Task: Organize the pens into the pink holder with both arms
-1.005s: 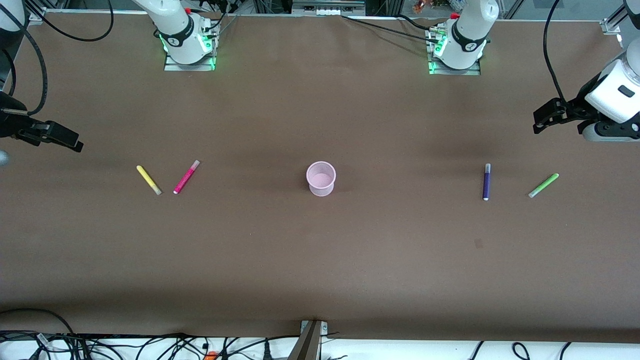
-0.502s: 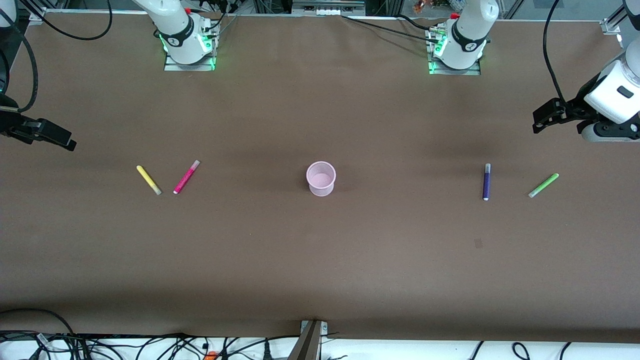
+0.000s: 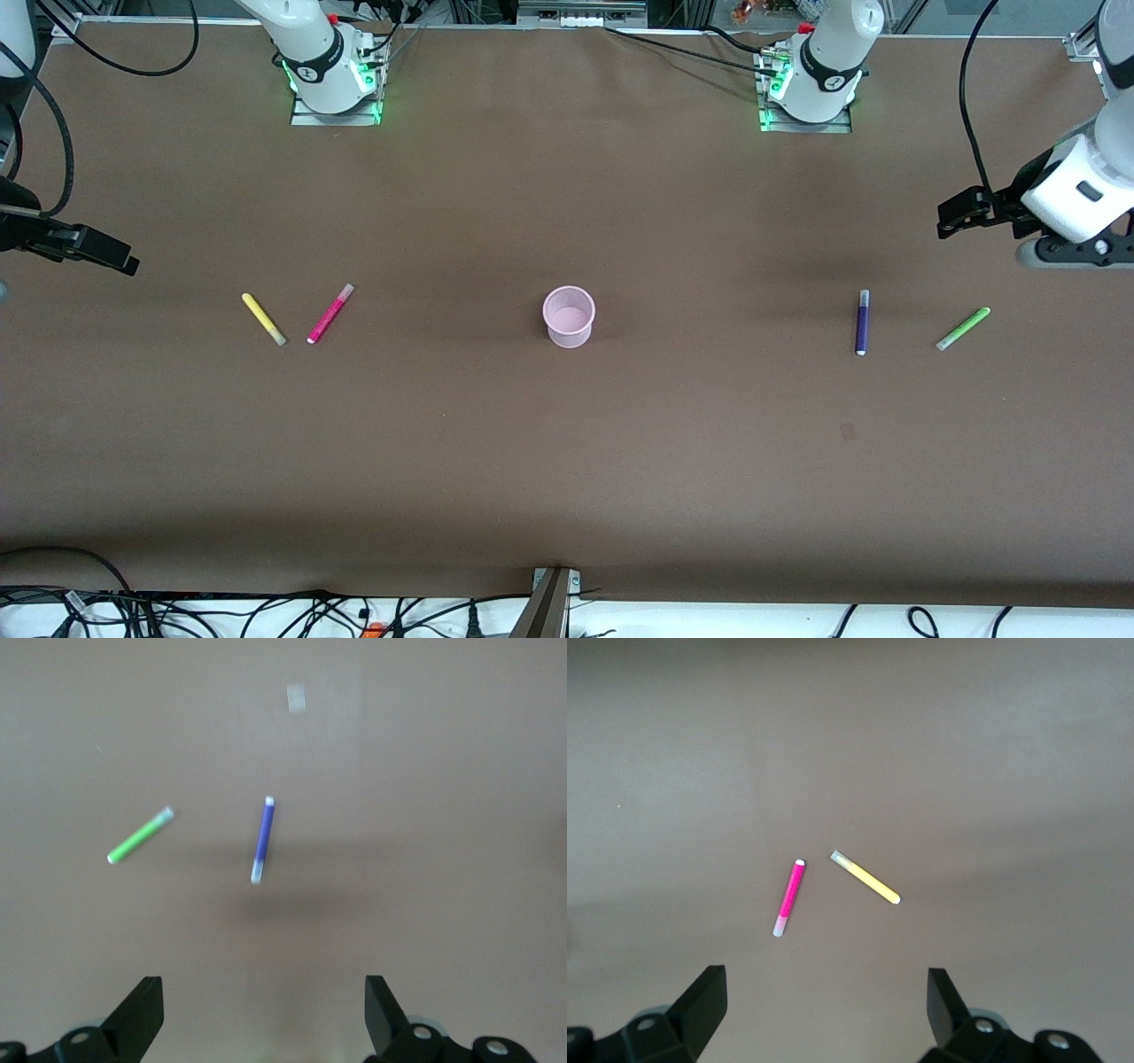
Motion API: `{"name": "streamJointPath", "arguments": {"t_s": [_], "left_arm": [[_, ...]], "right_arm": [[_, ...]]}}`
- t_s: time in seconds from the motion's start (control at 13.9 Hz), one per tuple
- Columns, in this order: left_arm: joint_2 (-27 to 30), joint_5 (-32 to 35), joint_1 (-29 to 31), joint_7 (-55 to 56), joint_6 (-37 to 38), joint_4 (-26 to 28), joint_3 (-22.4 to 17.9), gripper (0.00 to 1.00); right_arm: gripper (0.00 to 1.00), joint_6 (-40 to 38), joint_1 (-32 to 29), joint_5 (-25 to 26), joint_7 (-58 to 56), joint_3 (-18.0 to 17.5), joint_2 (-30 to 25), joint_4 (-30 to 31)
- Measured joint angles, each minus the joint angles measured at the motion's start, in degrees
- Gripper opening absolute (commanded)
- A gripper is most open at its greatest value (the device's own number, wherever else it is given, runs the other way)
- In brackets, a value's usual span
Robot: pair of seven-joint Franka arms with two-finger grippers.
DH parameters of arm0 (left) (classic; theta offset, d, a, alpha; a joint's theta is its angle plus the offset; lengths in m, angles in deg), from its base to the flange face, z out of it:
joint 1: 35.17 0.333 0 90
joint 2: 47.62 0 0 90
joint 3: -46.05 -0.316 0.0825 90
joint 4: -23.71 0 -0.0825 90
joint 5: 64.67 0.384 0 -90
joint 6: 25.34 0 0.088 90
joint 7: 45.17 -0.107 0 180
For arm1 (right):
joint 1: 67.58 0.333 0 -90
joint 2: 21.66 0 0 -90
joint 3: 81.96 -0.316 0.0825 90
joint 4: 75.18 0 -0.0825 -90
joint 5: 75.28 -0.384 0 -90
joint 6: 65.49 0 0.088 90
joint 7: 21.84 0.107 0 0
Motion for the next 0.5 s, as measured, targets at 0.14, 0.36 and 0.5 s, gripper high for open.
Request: {"name": "streamJointPath", "arguments": {"t_s": [0.14,0.36,0.5], "left_arm": [[-3.8,0.0,0.35,-2.5,0.47,0.06,-0.01,1.0],[-10.3,0.02,1.33,-3.55,-3.84,0.23,-0.05,1.0],[-13.73,0.05,2.05,-4.13,-7.8,0.5,-0.05,1.0]], "right_arm": [[1.0,-0.04,0.17,-0.01,4.01,-0.27,1.65,0.78],[0.99,0.51,2.1,-0.1,9.49,-0.86,5.91,2.77],[0.99,4.87,3.68,-0.1,11.39,-0.95,8.73,6.27]]}}
